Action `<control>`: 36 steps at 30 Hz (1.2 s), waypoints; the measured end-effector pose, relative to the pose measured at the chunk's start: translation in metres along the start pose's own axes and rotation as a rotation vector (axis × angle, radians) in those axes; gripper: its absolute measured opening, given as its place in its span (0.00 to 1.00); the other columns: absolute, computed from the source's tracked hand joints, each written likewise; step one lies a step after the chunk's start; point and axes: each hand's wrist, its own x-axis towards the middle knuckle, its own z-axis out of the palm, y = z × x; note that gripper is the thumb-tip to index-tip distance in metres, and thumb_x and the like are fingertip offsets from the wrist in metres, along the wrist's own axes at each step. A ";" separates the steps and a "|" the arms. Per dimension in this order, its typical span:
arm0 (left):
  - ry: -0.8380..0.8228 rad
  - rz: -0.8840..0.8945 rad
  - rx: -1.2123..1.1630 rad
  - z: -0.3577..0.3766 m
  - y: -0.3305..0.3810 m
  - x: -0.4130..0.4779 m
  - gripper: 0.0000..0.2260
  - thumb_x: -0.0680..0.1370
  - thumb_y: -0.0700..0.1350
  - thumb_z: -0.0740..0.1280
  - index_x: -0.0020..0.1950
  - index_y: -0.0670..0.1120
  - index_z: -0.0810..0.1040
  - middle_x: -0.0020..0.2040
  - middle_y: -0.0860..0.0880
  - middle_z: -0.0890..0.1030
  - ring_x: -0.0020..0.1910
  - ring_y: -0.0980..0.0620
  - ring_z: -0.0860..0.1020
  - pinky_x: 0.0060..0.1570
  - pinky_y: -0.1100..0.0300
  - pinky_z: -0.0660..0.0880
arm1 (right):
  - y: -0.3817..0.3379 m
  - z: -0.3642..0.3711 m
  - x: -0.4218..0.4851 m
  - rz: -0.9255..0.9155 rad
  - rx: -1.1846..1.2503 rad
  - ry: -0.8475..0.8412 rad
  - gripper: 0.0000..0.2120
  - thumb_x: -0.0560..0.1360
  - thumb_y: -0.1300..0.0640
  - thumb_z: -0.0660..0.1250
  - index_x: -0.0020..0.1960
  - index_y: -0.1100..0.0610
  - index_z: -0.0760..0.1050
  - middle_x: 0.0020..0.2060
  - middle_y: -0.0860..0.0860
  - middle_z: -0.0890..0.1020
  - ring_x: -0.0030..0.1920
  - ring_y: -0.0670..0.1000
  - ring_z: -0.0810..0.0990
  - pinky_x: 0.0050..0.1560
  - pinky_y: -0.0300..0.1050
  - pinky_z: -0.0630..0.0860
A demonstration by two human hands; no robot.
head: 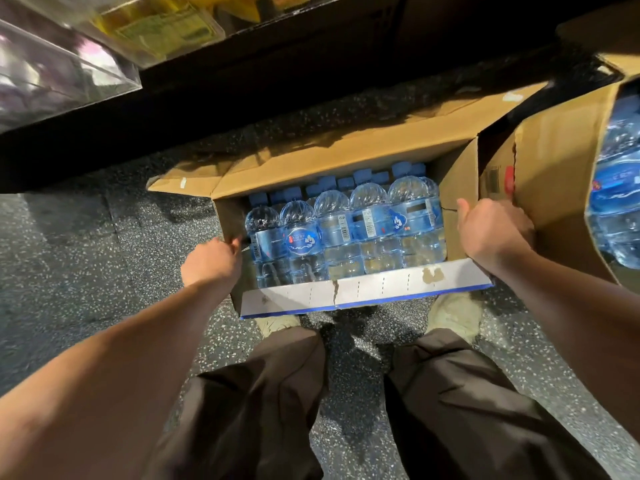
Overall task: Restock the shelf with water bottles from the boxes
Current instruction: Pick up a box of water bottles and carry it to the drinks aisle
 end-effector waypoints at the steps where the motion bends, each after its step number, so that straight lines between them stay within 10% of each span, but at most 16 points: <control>1: -0.001 0.009 0.010 -0.004 -0.002 -0.005 0.23 0.83 0.54 0.52 0.54 0.36 0.75 0.49 0.37 0.79 0.47 0.40 0.77 0.40 0.54 0.68 | 0.003 -0.004 -0.005 -0.010 0.030 0.010 0.31 0.83 0.45 0.48 0.46 0.68 0.78 0.41 0.65 0.79 0.47 0.64 0.80 0.43 0.50 0.72; 18: 0.097 0.225 0.103 -0.117 -0.052 -0.044 0.24 0.82 0.55 0.53 0.50 0.38 0.80 0.50 0.37 0.81 0.49 0.39 0.80 0.41 0.56 0.70 | 0.022 -0.086 -0.126 0.038 0.029 0.018 0.23 0.83 0.52 0.48 0.52 0.65 0.77 0.47 0.64 0.81 0.50 0.64 0.80 0.46 0.51 0.74; 31: 0.190 0.389 0.210 -0.166 -0.085 -0.068 0.23 0.82 0.56 0.52 0.47 0.40 0.78 0.44 0.40 0.80 0.45 0.40 0.79 0.40 0.57 0.70 | 0.025 -0.095 -0.229 0.261 0.200 0.064 0.28 0.83 0.47 0.49 0.43 0.65 0.78 0.27 0.55 0.70 0.40 0.61 0.80 0.38 0.46 0.70; 36: 0.229 0.454 0.272 -0.174 -0.082 -0.102 0.24 0.82 0.57 0.52 0.45 0.40 0.78 0.38 0.43 0.75 0.38 0.43 0.74 0.39 0.57 0.70 | 0.047 -0.090 -0.279 0.317 0.227 0.085 0.26 0.83 0.49 0.49 0.48 0.65 0.79 0.43 0.62 0.81 0.45 0.62 0.81 0.39 0.47 0.69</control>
